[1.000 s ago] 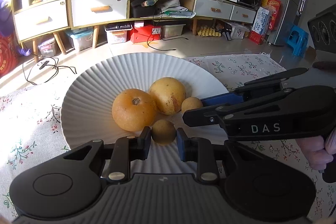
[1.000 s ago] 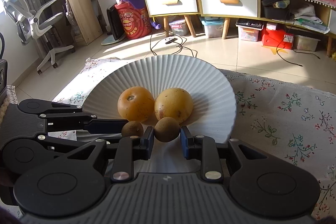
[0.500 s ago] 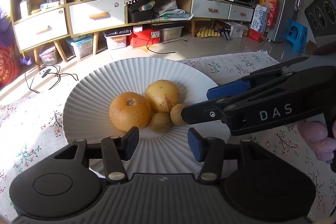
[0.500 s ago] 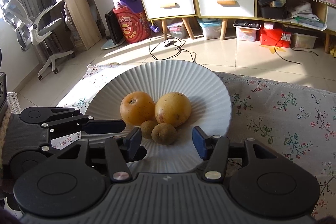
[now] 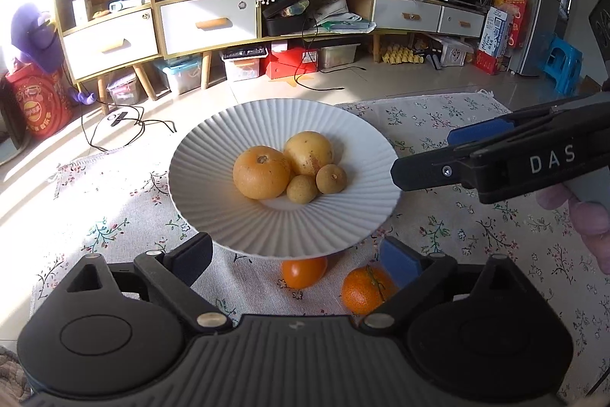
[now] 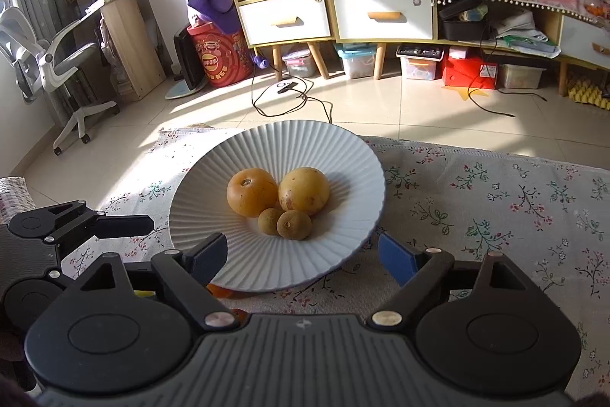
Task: Organize fruits
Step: 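Open the right tool dropping its kiwi while the left tool releases its kiwi, then withdraw both tools from the plate toward the remaining fruit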
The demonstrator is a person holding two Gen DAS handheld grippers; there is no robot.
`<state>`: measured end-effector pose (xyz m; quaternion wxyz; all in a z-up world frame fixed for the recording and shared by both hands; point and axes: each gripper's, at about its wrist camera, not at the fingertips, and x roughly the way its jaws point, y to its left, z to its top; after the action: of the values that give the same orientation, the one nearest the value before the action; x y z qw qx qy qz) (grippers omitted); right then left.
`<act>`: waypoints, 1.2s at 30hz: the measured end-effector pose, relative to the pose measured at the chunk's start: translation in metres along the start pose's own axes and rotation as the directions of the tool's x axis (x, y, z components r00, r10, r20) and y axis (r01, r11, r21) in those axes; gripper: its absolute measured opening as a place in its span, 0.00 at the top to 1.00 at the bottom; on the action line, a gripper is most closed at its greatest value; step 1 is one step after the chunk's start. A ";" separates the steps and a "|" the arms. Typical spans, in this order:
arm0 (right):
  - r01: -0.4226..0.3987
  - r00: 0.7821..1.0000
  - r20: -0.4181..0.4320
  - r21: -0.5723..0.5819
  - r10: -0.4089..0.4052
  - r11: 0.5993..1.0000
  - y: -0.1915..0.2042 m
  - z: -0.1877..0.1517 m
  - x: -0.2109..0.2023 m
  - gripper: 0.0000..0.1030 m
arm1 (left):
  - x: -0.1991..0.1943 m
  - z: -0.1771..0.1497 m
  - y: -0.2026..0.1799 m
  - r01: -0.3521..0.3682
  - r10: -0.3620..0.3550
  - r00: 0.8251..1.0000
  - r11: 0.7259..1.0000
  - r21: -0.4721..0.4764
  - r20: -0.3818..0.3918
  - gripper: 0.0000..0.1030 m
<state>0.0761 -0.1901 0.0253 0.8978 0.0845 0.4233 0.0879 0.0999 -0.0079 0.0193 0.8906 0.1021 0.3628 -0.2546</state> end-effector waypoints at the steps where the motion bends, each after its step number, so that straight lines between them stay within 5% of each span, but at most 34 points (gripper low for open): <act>1: 0.010 1.000 -0.006 0.003 -0.010 1.000 0.001 -0.001 -0.003 0.13 | -0.003 -0.002 0.000 -0.007 0.007 1.000 1.000 -0.005 -0.009 0.11; 10: 0.025 0.999 -0.033 0.022 -0.024 0.999 0.007 -0.020 -0.020 0.08 | -0.022 -0.022 0.004 -0.076 0.074 0.996 0.997 -0.033 -0.059 0.11; 22: 0.062 0.998 -0.014 0.058 -0.062 0.996 0.008 -0.050 -0.039 0.06 | -0.037 -0.047 0.000 -0.028 0.022 0.998 0.994 -0.105 -0.062 0.11; 31: 0.029 0.999 -0.020 -0.039 -0.029 0.999 0.026 -0.070 -0.047 0.05 | -0.042 -0.058 -0.007 -0.011 0.008 0.998 0.999 -0.048 -0.059 0.12; 36: 0.018 0.999 -0.040 -0.073 -0.021 0.997 0.031 -0.081 -0.048 0.05 | -0.041 -0.068 -0.008 0.005 -0.008 0.997 0.999 -0.046 -0.077 0.20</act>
<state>-0.0198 -0.1649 0.0170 0.8923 0.0460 0.4387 0.0958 0.0300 0.0256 -0.0004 0.8772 0.0903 0.4030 -0.2449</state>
